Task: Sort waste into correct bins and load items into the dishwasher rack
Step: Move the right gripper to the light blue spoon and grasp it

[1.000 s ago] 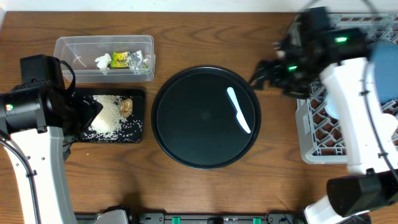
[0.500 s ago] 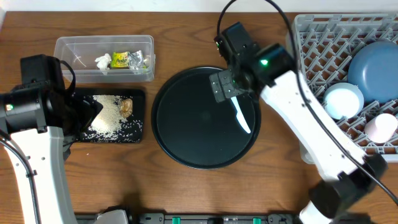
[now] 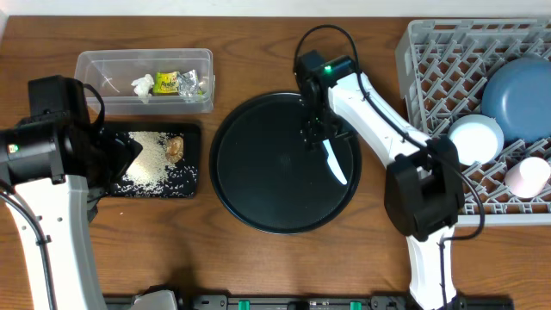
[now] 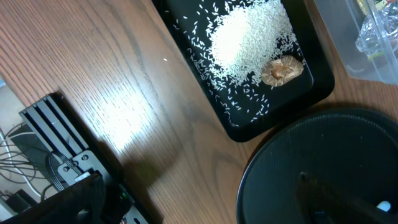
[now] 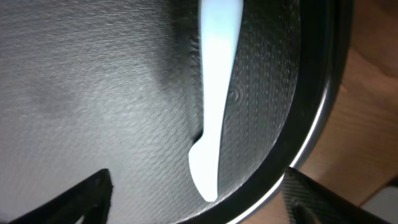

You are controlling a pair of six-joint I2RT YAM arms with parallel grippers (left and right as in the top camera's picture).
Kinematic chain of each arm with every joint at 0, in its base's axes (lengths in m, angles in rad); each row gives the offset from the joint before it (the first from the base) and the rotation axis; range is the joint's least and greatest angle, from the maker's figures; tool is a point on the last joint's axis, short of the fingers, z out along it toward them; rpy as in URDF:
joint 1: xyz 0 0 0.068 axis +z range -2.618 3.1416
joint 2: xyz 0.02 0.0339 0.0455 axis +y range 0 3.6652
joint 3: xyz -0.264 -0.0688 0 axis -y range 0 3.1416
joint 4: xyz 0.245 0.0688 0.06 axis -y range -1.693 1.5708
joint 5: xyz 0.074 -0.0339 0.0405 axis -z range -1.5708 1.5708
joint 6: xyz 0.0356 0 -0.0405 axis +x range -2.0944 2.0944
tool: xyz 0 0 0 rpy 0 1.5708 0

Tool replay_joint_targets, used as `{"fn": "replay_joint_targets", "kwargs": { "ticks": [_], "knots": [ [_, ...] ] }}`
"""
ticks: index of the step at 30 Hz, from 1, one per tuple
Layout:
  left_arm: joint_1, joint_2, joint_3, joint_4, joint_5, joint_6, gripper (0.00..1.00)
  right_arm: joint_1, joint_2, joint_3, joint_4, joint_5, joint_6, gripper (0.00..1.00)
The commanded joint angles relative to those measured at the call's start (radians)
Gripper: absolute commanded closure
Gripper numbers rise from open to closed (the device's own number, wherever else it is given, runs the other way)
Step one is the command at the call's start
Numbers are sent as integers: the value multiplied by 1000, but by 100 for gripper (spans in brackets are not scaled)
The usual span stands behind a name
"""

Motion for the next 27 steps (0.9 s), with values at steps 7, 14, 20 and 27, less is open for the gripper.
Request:
{"fn": "replay_joint_targets", "kwargs": {
  "ticks": [7, 14, 20, 27],
  "knots": [
    [4, 1, -2, -3, -16, -8, 2, -20, 120, 0, 26, -30, -26, 23],
    [4, 1, -2, -3, -16, -8, 2, -14, 163, 0, 39, -30, -25, 34],
    [4, 1, -2, -3, -16, -8, 2, -16, 163, 0, 32, -29, -25, 57],
    [4, 1, -2, -3, -16, -8, 2, -11, 163, 0, 14, -30, -25, 95]
  ]
}}
